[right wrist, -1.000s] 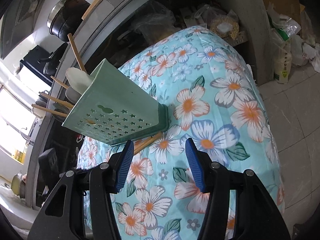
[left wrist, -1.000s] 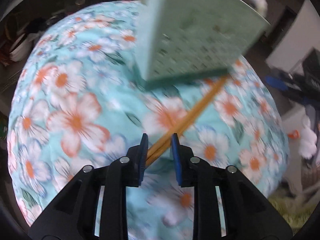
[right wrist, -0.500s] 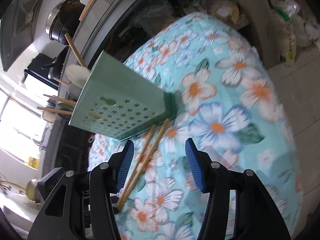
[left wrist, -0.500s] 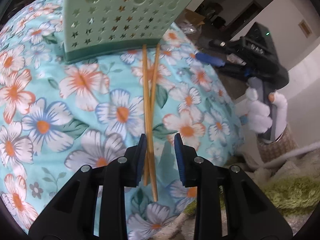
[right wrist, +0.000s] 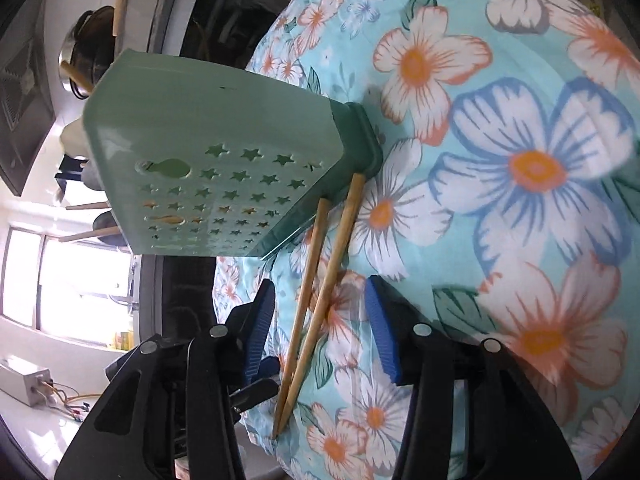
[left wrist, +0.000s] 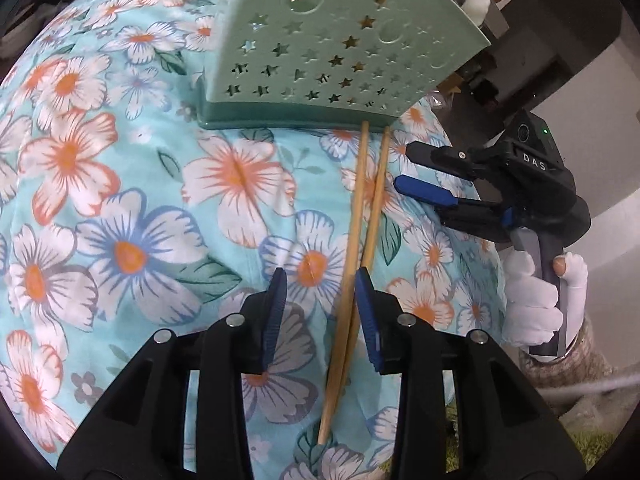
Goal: Organize utensils
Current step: 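Close the left gripper on a chopstick while the right gripper grasps another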
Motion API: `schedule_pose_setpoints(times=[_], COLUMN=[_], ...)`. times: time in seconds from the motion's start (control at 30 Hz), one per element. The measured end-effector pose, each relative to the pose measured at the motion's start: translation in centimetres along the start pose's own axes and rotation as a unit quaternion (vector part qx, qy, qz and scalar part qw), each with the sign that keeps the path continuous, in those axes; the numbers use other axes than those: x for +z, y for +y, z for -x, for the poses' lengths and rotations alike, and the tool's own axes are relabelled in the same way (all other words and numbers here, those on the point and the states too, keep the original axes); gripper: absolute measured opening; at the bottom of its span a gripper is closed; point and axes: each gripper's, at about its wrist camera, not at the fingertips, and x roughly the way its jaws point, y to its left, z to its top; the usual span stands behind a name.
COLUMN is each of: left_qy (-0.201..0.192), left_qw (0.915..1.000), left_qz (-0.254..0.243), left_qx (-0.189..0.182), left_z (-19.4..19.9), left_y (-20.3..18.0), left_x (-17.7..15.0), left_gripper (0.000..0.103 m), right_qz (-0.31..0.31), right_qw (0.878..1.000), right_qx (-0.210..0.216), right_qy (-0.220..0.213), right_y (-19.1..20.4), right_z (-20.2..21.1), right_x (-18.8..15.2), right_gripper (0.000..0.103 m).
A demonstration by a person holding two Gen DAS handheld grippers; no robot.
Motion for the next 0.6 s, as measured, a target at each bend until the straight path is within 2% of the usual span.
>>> schedule_pose_setpoints(times=[0.2,0.4,0.47,0.6], left_qy=[-0.002,-0.003,-0.003,-0.002], left_qw=[1.0000,0.9999,0.9999,1.0000], left_qz=[0.008,0.010,0.012,0.010], left_qx=[-0.001,-0.002,-0.003,0.000], left_z=[0.3,0.2,0.2,0.1], left_y=[0.6,0.8,1.0,0.9], left_x=[-0.3,-0.3,-0.3,-0.2], left_gripper=[0.033,0.033,0.033,0.033], right_qz=[-0.009,-0.026,-0.035,-0.032], right_qw=[1.000,1.000,0.999,0.999], right_qx=[-0.002,-0.009,0.001,-0.005], right_qy=[0.002,-0.005,-0.003,-0.003], right_y=[-0.1,-0.8,-1.3,-1.4], right_z=[-1.1,-1.9,-1.7,-0.8], right_x=[0.5,0.7,0.7,0.7], right_gripper=[0.036,0.010,0.010,0.010])
